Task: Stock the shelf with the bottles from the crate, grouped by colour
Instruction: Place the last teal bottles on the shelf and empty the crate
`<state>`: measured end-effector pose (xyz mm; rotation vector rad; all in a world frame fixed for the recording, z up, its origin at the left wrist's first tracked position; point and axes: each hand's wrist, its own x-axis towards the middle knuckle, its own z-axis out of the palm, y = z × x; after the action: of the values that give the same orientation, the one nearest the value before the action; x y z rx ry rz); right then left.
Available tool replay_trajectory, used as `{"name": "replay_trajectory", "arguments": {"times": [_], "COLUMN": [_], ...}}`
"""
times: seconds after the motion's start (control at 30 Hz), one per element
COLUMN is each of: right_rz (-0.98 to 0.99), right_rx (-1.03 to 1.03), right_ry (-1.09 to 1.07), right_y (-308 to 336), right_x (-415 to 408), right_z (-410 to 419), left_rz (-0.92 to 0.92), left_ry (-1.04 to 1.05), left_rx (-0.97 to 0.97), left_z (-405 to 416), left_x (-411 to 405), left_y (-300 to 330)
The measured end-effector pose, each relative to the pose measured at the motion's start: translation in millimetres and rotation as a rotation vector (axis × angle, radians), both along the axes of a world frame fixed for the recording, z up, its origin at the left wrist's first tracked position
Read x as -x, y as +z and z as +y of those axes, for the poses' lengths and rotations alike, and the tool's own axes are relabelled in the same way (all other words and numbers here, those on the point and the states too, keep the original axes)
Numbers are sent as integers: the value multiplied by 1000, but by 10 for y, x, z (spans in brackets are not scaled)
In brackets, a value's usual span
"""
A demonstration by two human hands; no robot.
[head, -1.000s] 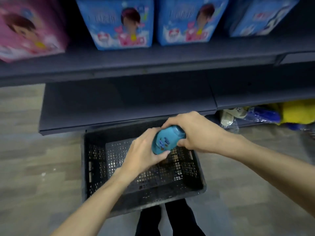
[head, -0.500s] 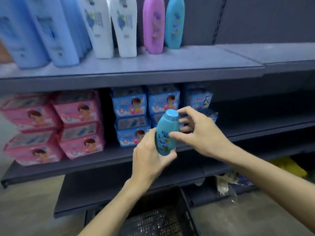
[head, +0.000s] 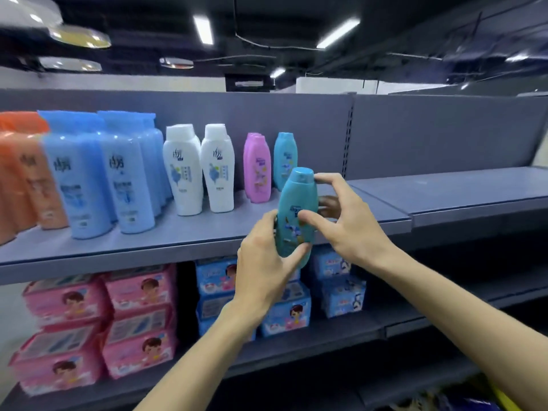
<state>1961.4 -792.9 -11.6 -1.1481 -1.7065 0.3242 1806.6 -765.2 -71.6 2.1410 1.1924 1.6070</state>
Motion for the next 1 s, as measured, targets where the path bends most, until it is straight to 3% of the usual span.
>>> {"name": "replay_trajectory", "arguments": {"times": [0.47,1.0], "right_rz": [-40,-60], "right_rx": [-13,39], "right_ry": [78,169], "right_y": [380,331], "right_x": [-750,-954], "right_z": [673,1489], "left_rz": [-6,80], "left_ry": [104,276], "left_rx": [-41,109], "left_z": [658,1137], "left_x": [-827,-1045], "left_y": [282,342]}}
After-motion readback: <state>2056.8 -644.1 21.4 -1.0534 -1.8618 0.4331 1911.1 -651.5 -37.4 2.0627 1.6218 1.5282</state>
